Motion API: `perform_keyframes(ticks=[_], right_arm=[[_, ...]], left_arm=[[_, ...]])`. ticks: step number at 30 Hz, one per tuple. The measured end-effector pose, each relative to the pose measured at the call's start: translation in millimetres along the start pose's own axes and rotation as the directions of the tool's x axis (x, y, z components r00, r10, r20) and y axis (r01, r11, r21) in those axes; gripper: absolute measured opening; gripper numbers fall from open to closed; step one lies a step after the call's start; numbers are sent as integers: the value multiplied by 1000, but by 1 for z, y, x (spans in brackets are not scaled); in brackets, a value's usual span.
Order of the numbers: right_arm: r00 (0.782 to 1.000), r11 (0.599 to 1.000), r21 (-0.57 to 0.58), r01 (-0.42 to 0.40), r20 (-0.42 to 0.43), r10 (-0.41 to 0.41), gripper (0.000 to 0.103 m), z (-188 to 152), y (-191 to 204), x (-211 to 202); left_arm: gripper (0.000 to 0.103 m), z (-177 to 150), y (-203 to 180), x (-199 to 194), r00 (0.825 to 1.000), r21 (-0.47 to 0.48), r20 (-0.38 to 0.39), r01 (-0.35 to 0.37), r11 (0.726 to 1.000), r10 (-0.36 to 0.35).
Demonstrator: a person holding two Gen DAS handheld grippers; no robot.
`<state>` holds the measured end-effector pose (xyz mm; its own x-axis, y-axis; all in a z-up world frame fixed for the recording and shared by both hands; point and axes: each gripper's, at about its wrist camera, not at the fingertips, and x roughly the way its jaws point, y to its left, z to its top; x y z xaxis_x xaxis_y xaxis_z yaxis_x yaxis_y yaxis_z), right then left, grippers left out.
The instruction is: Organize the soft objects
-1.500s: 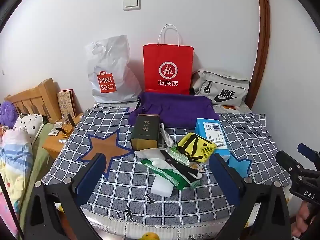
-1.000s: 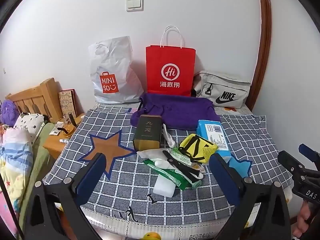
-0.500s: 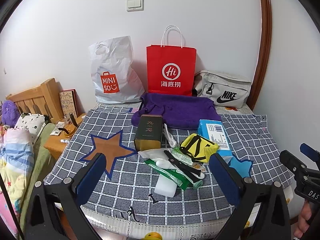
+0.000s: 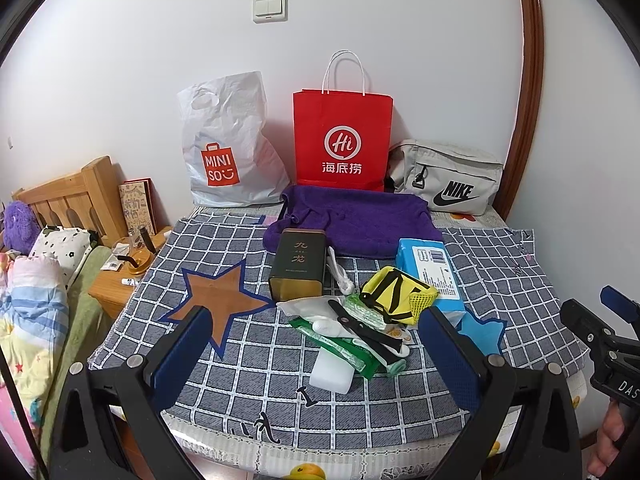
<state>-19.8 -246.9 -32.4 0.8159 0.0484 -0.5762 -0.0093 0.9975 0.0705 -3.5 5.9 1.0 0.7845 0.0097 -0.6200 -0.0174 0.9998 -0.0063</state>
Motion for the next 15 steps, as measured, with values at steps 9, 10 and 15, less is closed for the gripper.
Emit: perform_keyframes(ticks=[9, 10, 15], right_arm=[[1000, 1000, -5, -4, 6, 4, 102, -1, 2, -1], [1000, 1000, -6, -5, 7, 5, 102, -1, 2, -2], [1000, 1000, -4, -4, 7, 4, 102, -1, 2, -2]], left_arm=[[103, -1, 1, 0, 1000, 3, 4, 5, 1000, -5], [103, 0, 1, 0, 1000, 3, 3, 6, 1000, -6], [103, -1, 1, 0, 1000, 3, 2, 3, 1000, -3]])
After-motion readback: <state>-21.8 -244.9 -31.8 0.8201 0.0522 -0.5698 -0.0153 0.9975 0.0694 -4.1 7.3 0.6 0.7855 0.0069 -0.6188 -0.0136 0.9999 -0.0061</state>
